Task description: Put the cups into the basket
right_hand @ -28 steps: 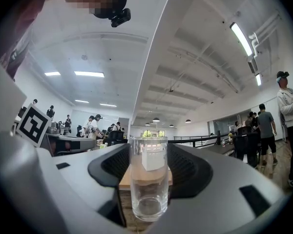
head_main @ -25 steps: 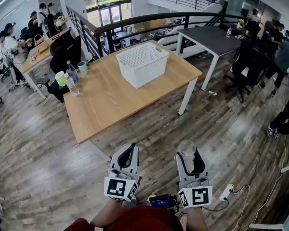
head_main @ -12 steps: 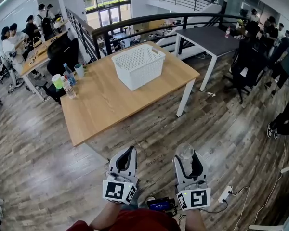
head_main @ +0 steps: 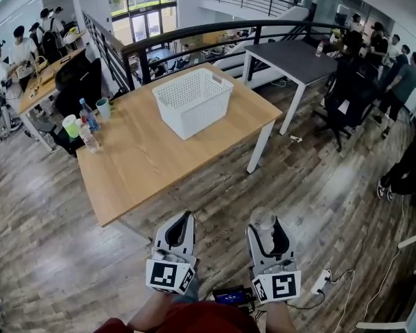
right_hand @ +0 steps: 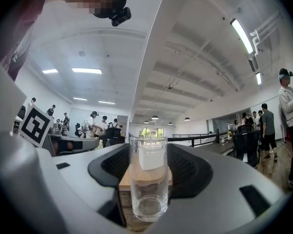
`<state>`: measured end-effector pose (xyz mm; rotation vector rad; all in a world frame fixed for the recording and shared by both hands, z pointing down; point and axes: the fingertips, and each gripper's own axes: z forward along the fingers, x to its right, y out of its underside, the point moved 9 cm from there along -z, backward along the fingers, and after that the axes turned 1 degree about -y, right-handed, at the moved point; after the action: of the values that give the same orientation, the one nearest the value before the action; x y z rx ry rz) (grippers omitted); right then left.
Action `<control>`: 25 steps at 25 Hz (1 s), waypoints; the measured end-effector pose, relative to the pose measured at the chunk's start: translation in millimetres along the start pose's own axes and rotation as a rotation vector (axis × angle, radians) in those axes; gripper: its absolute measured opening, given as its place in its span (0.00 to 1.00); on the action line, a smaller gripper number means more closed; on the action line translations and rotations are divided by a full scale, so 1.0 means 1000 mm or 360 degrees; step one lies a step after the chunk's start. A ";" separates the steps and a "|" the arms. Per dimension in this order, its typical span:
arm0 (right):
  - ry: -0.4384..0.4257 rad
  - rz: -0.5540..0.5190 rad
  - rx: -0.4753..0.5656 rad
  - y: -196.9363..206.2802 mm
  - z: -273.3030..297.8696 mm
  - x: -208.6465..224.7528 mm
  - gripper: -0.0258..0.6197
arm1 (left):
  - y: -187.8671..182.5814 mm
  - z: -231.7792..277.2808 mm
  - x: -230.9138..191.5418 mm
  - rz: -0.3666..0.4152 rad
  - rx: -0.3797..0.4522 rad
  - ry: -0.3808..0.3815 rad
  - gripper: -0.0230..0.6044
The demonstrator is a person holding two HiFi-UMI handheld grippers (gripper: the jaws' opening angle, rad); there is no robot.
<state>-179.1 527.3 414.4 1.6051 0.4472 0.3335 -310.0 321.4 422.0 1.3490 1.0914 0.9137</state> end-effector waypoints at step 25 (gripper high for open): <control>-0.0025 -0.0045 -0.0027 -0.003 0.149 -0.057 0.42 | -0.008 0.061 -0.141 -0.0103 0.0015 -0.0007 0.05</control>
<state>-159.1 369.4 401.5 1.5826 0.4537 0.3021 -291.2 168.9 419.1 1.3151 1.1307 0.8585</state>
